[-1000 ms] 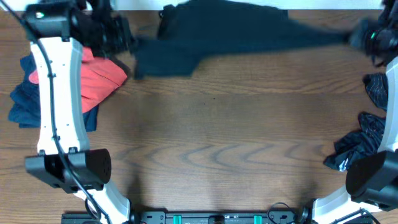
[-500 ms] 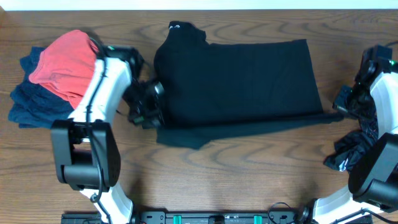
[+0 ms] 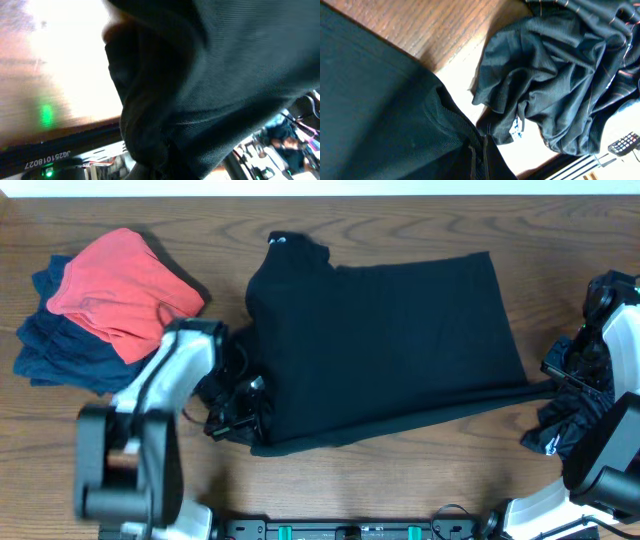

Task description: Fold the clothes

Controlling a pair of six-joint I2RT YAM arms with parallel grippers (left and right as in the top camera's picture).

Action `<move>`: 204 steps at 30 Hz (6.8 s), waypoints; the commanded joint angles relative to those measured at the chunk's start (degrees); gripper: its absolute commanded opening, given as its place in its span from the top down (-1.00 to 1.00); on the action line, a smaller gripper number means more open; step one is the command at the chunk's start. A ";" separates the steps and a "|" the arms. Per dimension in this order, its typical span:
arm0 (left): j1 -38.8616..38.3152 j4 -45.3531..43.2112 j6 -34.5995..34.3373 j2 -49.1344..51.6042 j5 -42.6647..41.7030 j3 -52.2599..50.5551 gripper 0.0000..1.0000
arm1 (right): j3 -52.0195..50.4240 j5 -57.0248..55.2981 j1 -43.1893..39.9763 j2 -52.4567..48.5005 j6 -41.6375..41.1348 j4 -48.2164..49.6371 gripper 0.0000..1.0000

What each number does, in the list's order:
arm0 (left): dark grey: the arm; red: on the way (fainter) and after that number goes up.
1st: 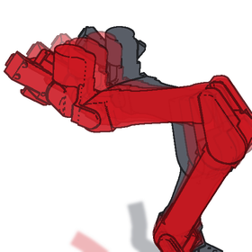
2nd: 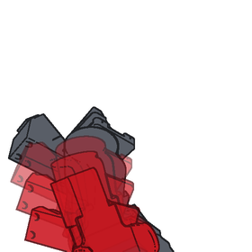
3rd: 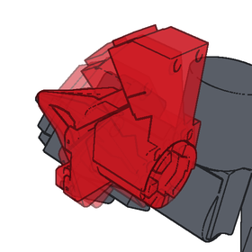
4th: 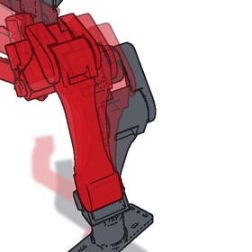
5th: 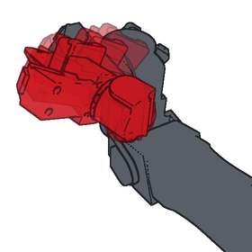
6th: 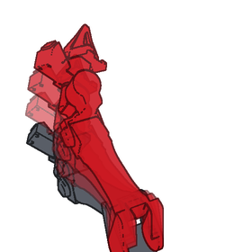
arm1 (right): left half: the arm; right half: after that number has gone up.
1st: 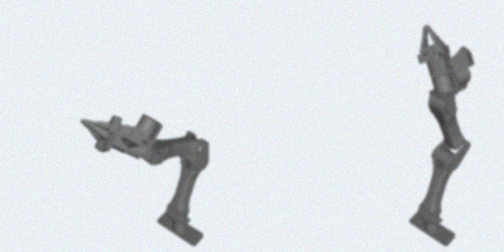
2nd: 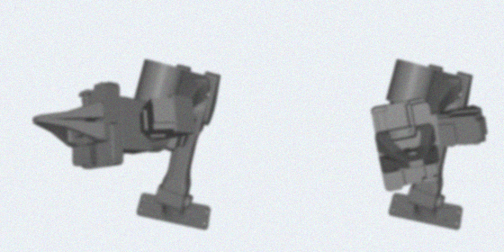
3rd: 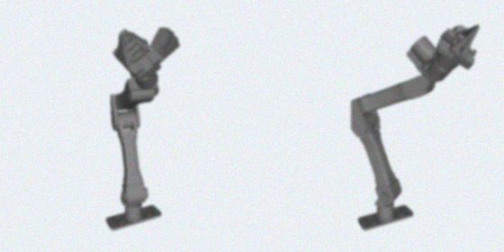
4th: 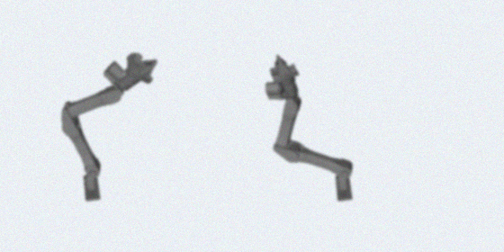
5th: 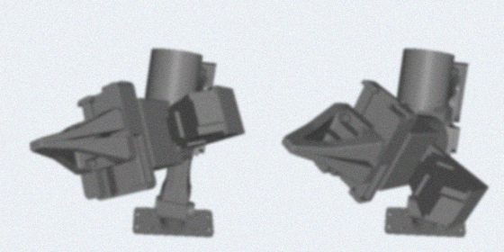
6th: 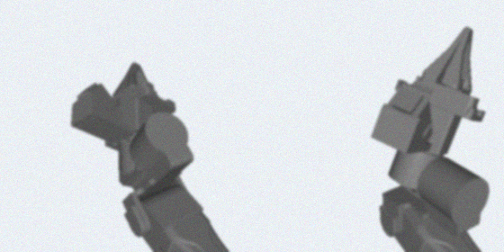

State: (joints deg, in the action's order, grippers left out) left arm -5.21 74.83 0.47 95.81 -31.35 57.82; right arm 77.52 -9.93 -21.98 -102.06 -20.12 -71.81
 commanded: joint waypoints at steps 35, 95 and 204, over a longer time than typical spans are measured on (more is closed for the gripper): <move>0.55 -35.82 -18.82 -8.11 2.64 -0.72 0.87 | -0.76 11.26 7.69 -5.90 8.17 26.91 0.95; -33.00 -46.27 -2.82 5.55 30.21 -0.72 -0.19 | -0.76 11.47 7.74 -8.96 8.20 28.94 0.95; -3.76 -42.07 -22.01 -5.70 40.76 -16.24 -0.32 | -14.01 -2.56 2.60 -8.96 -3.19 16.50 0.97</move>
State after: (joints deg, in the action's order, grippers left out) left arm -10.31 30.61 -21.21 89.54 4.82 43.62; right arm 65.08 -10.15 -18.31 -108.90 -22.15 -55.51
